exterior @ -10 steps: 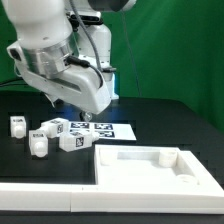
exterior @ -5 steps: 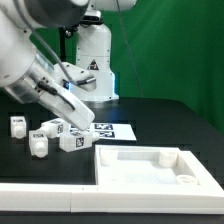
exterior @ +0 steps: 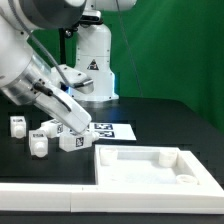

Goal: Assemble one leg

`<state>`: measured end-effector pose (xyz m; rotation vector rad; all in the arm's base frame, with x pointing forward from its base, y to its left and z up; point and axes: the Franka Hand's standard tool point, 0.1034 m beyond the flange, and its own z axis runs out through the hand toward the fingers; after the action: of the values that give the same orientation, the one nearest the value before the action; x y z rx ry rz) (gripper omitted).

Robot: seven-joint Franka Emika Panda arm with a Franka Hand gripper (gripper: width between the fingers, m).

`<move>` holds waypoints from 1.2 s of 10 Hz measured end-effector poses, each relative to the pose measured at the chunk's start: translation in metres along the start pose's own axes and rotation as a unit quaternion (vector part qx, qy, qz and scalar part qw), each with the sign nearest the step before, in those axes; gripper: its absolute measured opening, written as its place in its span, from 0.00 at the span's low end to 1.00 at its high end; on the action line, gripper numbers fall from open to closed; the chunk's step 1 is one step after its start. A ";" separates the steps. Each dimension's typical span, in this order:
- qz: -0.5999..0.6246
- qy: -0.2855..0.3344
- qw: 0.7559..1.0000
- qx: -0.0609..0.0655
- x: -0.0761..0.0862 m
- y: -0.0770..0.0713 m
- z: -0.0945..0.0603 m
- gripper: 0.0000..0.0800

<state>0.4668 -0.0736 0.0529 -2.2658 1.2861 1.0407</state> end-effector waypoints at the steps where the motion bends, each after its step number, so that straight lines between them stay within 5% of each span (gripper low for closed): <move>1: 0.009 -0.011 1.000 0.009 0.001 0.007 0.003 0.81; 2: 0.008 -0.018 1.000 0.019 0.002 0.011 0.005 0.81; 7: 0.007 -0.018 1.000 0.018 0.004 0.012 0.007 0.81; 12: 0.032 -0.041 0.998 0.020 0.011 0.027 0.039 0.81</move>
Offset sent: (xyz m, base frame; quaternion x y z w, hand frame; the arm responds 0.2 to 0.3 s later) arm 0.0000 0.0000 0.0000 0.0000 0.0000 0.0000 1.0000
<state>0.4311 -0.0709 0.0201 -2.1411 1.3418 1.1078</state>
